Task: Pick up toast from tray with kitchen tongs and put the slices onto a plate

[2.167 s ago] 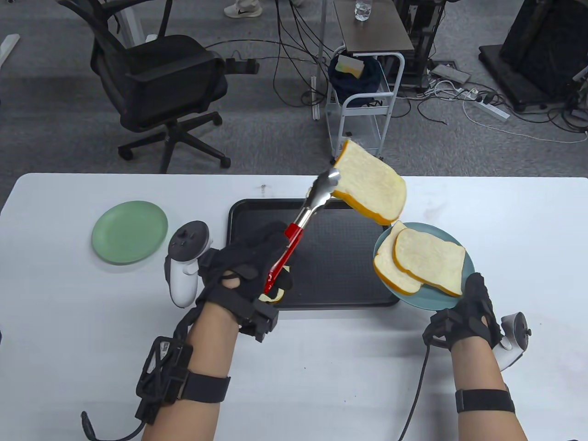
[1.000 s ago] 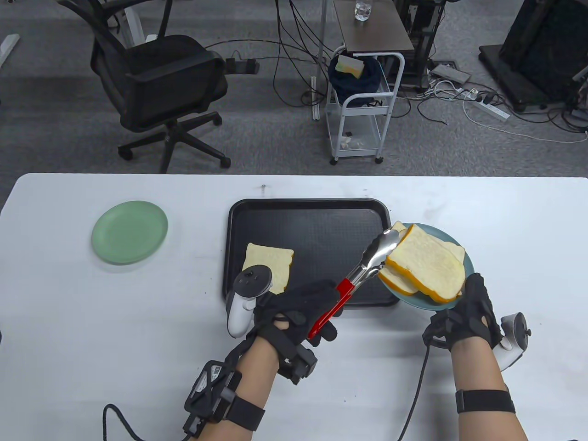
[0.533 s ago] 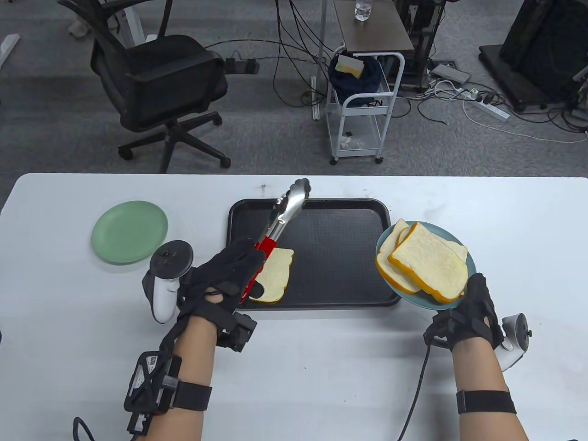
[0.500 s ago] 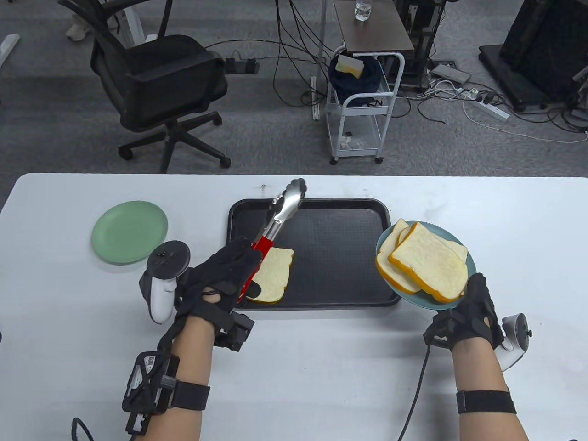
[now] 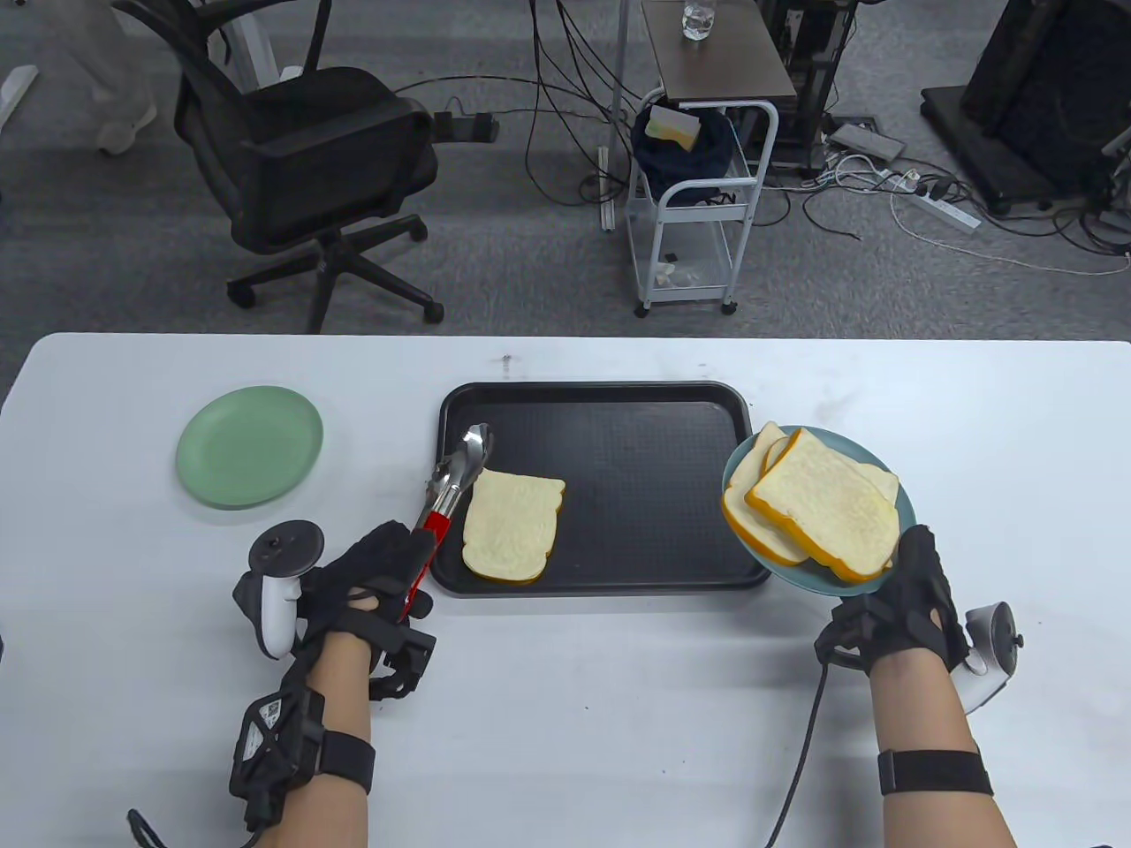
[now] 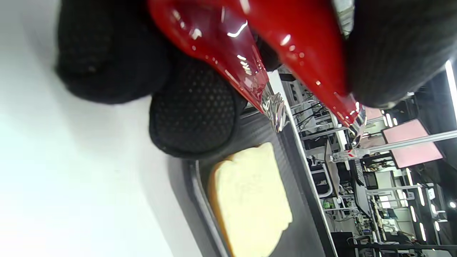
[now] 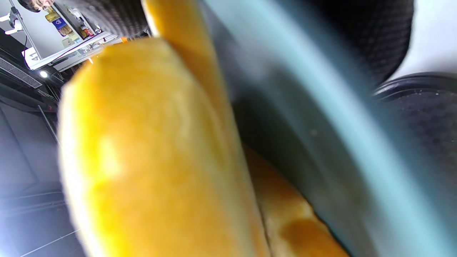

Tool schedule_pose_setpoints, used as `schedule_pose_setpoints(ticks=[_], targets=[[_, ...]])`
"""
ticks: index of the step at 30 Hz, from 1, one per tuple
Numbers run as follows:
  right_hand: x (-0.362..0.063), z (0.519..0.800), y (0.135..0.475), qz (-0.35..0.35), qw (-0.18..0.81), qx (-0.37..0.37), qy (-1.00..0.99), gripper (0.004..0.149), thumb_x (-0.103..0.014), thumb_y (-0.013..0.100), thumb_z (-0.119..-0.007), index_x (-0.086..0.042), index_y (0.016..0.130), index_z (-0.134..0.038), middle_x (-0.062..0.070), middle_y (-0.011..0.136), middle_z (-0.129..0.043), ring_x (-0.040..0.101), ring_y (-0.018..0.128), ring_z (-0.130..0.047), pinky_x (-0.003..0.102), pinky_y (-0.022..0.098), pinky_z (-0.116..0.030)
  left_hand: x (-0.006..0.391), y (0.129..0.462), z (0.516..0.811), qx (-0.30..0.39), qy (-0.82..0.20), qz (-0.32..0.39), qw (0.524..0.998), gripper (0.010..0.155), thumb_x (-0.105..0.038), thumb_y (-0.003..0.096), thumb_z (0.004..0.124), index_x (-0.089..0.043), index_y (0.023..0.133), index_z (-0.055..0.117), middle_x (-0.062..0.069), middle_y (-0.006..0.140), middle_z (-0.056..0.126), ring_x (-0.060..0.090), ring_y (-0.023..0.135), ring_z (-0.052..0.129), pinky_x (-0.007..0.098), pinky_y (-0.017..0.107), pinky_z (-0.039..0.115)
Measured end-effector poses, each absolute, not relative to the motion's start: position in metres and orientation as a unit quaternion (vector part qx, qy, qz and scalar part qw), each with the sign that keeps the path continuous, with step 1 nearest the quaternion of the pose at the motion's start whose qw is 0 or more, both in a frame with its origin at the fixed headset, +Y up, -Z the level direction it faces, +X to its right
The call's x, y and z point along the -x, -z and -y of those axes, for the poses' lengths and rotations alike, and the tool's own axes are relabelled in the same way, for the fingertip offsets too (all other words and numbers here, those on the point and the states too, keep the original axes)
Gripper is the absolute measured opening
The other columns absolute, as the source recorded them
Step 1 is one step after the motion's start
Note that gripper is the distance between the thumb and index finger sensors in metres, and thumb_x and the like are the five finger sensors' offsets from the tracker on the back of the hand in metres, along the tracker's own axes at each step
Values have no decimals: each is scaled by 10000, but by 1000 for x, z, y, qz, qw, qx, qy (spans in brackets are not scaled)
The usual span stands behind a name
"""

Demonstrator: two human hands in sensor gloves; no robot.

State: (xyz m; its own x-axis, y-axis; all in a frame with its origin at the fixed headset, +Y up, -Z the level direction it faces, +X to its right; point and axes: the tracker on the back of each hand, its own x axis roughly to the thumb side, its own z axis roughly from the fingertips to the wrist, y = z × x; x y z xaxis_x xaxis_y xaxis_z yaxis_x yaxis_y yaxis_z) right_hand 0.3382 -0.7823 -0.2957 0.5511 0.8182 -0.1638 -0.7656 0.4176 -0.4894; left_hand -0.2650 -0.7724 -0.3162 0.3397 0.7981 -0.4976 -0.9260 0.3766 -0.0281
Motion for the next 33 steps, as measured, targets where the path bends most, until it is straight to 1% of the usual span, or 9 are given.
schedule_pose_setpoints(ticks=[7,16,25,28,30,33], targets=[[-339,782,296,49,839,262,-475,496,-517,503,-570,-225,898,-501,162,790,-827,303,462,-1046,494,405,-861,269,318,789,174,-514,-213,813,773,-662,349,923,-288,983,689,89,903,945,250,438,1120,377,260,948],[-339,782,296,50,837,262,-478,495,-516,504,-570,-224,898,-502,163,790,-826,303,462,-1046,494,405,-860,273,317,785,206,-490,-210,821,713,-608,348,961,-294,951,745,83,858,983,266,374,1123,389,204,939],[-339,782,296,48,838,263,-476,496,-516,504,-571,-224,899,-500,163,791,-826,304,462,-1046,495,404,-860,285,310,786,251,-498,-196,807,650,-529,363,991,-272,925,790,123,763,1027,267,325,1120,412,186,933],[-338,782,296,47,838,263,-475,496,-515,504,-571,-223,898,-501,164,791,-825,304,462,-1046,495,404,-860,285,308,785,245,-507,-192,804,633,-512,366,993,-265,916,799,134,745,1035,259,319,1126,413,187,937],[-338,782,297,45,839,263,-474,494,-515,505,-570,-223,898,-501,162,791,-826,302,462,-1046,495,404,-860,284,306,782,236,-532,-191,790,628,-502,369,995,-260,915,800,142,738,1040,256,312,1130,414,184,941],[-338,782,296,45,839,264,-474,495,-514,504,-571,-223,898,-501,163,789,-826,303,462,-1046,494,403,-861,281,306,766,207,-570,-182,774,617,-497,378,990,-264,915,794,137,735,1042,248,307,1133,409,183,945]])
